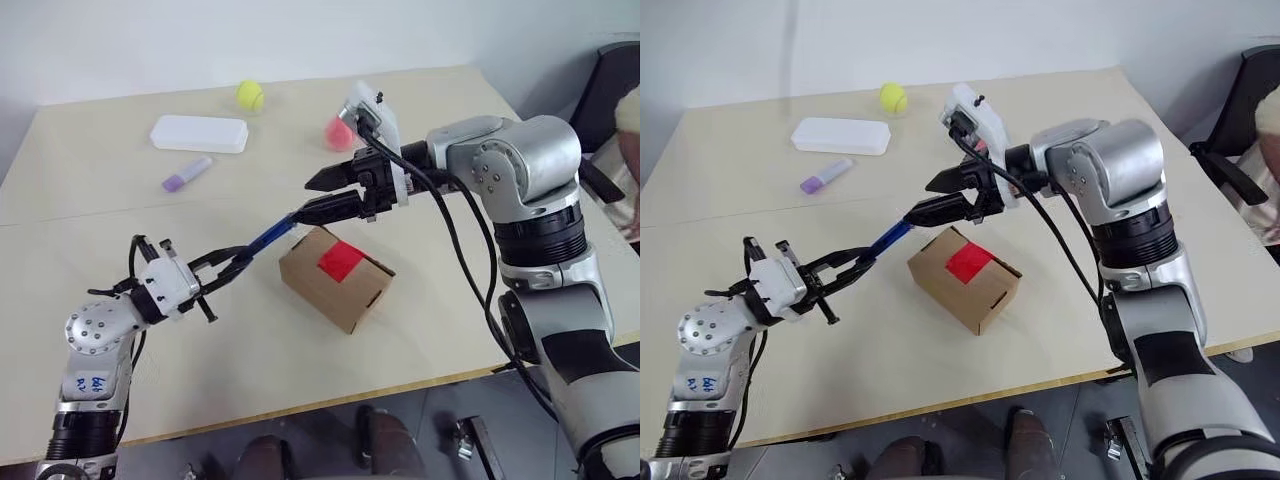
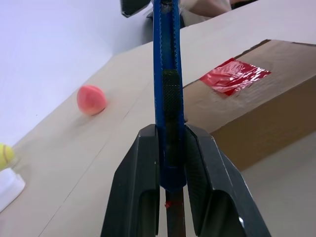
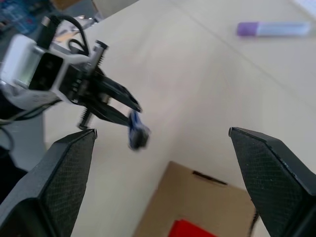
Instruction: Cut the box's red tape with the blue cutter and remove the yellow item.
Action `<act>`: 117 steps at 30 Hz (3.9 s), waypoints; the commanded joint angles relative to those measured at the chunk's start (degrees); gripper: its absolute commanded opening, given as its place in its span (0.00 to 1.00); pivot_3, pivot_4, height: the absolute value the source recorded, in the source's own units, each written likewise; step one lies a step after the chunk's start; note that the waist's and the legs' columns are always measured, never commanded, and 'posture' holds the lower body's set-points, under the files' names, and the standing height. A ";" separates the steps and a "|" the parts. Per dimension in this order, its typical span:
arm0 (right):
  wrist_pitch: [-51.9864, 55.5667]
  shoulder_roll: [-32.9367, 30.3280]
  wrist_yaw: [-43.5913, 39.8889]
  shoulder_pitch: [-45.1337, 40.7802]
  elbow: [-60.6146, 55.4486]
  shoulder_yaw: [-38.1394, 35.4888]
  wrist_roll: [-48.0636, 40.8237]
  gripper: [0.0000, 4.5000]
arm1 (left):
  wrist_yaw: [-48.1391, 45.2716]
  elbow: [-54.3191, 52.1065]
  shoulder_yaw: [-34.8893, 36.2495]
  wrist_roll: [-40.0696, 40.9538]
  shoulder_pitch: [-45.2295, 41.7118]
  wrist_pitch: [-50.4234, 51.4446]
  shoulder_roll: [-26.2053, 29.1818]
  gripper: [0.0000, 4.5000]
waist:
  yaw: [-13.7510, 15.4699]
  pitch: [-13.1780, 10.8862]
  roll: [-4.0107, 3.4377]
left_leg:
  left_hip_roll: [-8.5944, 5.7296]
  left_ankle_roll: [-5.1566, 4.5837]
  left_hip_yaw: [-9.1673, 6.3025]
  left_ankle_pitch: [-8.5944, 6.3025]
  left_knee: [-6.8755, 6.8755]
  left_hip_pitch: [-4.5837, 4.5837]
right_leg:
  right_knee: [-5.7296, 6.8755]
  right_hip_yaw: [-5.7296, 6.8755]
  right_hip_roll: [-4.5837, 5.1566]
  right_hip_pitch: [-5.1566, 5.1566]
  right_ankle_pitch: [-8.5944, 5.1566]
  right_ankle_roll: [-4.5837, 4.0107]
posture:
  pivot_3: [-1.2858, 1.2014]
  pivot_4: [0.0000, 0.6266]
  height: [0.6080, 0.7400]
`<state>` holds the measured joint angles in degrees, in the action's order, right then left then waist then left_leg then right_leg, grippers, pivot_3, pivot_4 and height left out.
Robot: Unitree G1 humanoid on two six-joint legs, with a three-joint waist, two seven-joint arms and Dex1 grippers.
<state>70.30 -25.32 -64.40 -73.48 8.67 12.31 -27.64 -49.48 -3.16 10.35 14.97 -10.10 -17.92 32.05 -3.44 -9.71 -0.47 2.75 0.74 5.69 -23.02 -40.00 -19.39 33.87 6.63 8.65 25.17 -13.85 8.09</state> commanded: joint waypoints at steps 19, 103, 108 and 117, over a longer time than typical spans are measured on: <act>-4.15 5.13 -1.95 -6.58 12.65 8.44 3.04 0.86 | 2.57 3.30 -3.95 -1.43 -4.77 -5.08 -2.07 0.09 | -0.21 0.00 0.00 | 0.01 0.00 -0.04 0.00 -0.01 -0.04 | 0.00 0.09 0.00 0.00 0.01 0.02 | 0.52 0.24 1.00; 13.17 -13.76 30.98 25.96 -37.43 -18.95 -9.37 0.04 | 2.23 -5.34 -30.71 -2.34 -32.79 66.33 -0.98 0.00 | 1.98 -0.03 0.07 | 0.02 0.04 -0.06 -0.01 -0.14 -0.05 | -0.06 0.02 -0.02 -0.09 0.02 0.01 | 0.52 0.24 1.00; 10.58 -13.24 31.39 25.78 -36.33 -15.39 -8.37 0.04 | 2.17 -5.31 -30.68 -2.70 -32.92 66.67 -0.90 0.00 | 1.97 -0.03 0.07 | 0.02 0.04 -0.06 -0.01 -0.14 -0.01 | -0.05 0.02 -0.02 -0.13 0.02 0.01 | 0.52 0.24 1.00; 10.48 -14.87 31.07 26.60 -36.64 -14.96 -8.89 0.04 | 2.59 -5.15 -30.14 -2.86 -33.04 67.17 -1.02 0.00 | 1.99 -0.03 0.07 | 0.02 0.03 -0.07 -0.01 -0.15 0.00 | -0.06 0.02 -0.02 -0.15 0.02 0.01 | 0.52 0.24 1.00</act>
<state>81.11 -38.99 -33.42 -46.77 -26.52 -1.22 -35.99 -46.85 -8.77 -18.58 13.05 -44.07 47.55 30.56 -1.45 -9.74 -0.40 2.77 0.77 5.62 -23.03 -40.16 -19.38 33.81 6.65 8.63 25.01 -13.83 8.10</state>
